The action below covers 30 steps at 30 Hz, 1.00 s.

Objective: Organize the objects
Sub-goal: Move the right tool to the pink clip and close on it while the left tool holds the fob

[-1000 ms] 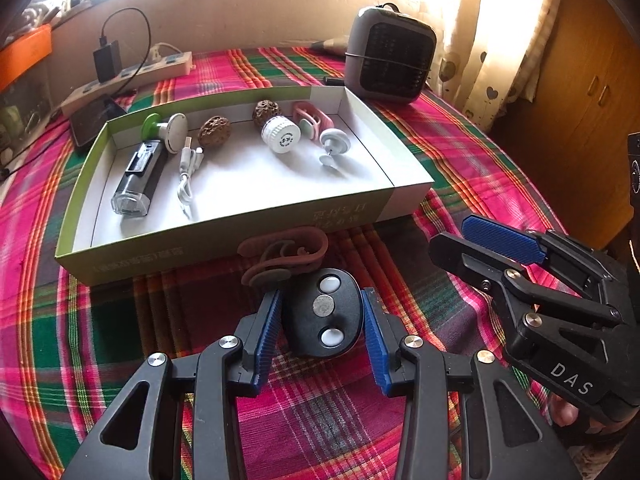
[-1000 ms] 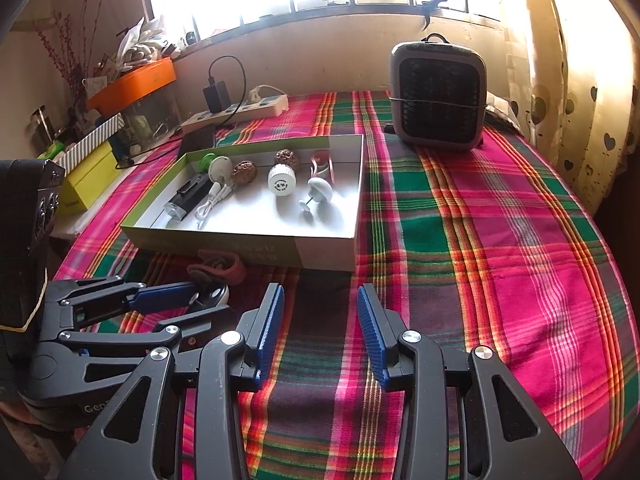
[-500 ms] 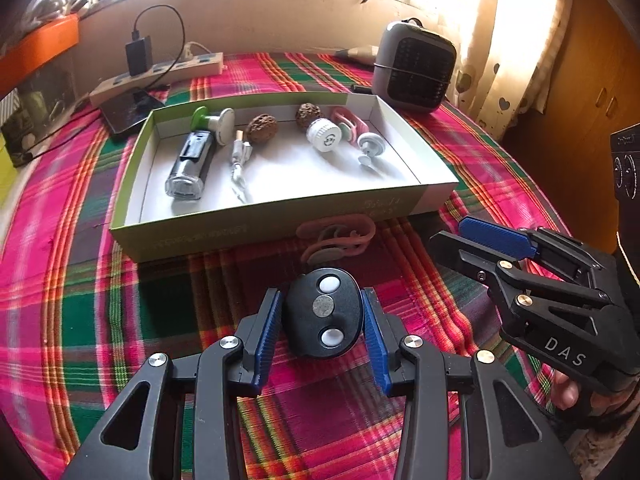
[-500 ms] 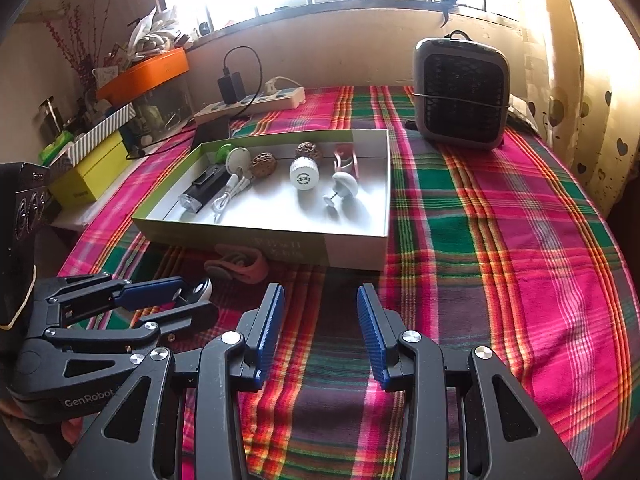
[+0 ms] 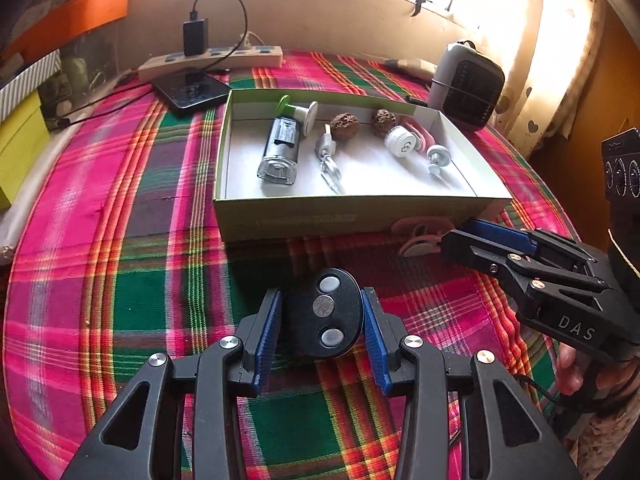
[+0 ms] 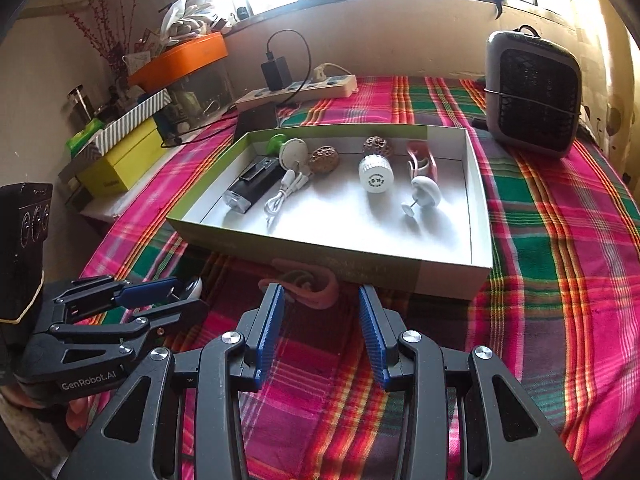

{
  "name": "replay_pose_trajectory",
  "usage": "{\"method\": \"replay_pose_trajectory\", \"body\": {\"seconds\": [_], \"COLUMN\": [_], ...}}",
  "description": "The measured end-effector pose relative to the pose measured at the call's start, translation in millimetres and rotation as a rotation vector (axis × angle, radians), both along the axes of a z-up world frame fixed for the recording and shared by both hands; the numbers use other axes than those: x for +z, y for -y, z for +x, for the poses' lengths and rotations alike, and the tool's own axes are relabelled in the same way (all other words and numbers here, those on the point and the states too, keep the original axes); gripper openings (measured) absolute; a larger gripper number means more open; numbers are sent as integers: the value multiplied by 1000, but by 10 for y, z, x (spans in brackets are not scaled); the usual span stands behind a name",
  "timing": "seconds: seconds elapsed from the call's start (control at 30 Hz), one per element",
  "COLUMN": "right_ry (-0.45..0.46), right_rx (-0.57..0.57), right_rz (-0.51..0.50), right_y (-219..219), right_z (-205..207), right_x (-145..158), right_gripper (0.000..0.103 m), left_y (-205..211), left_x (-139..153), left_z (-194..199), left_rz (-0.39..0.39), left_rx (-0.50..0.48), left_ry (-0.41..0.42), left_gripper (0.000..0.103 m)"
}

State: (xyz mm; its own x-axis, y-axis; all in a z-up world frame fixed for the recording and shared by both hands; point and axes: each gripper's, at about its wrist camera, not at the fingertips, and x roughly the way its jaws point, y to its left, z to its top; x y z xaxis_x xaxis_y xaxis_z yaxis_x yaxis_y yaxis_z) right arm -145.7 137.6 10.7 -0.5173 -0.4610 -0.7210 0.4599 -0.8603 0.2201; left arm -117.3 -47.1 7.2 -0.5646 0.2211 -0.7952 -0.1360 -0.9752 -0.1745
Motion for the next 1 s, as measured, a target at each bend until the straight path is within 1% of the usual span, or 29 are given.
{"method": "replay_pose_trajectory", "body": {"seconds": [0.1, 0.23, 0.5, 0.57, 0.63, 0.7, 0.83, 1.0], "right_ry": [15, 16, 37, 25, -3, -10, -11, -17], "right_rx": [12, 39, 163, 195, 185, 155, 149, 184], "right_rz": [22, 22, 17, 35, 73, 104, 107, 122], "right_y": [67, 125, 255, 296, 314, 319, 362, 463], "right_z": [-45, -31, 101, 140, 157, 123, 50, -7], "right_x": [-40, -59, -87, -83, -77, -87, -89, -94], "right_gripper": [40, 40, 40, 40, 40, 40, 40, 40], "left_y": [33, 65, 159, 175, 192, 200, 213, 222], "left_x": [-3, -5, -6, -8, -8, -9, -8, -8], "left_z": [-7, -18, -46, -45, -47, -49, -56, -57], "left_rz": [10, 21, 26, 30, 33, 34, 37, 37], "left_rx": [-4, -14, -13, -14, -12, -13, -17, -14], "left_ry": [-4, -7, -6, -8, -9, -9, -8, -9], "left_gripper": [38, 38, 38, 38, 38, 38, 38, 38]}}
